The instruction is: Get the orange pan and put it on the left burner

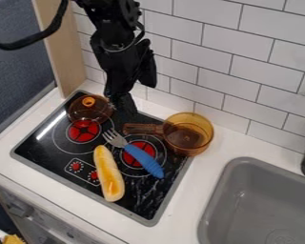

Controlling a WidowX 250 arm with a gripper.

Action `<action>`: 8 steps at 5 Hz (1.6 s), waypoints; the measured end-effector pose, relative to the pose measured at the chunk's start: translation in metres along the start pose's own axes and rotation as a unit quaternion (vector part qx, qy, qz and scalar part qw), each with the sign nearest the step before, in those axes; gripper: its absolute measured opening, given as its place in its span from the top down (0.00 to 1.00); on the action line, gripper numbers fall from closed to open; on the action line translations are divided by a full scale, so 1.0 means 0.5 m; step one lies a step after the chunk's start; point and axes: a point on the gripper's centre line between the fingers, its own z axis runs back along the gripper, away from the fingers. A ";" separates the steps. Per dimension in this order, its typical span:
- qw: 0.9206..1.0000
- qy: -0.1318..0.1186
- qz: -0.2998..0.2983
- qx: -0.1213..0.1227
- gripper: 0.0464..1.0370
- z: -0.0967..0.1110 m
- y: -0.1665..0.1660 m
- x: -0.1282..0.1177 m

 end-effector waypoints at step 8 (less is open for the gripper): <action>0.991 0.019 -0.098 0.092 0.68 -0.228 0.005 -0.121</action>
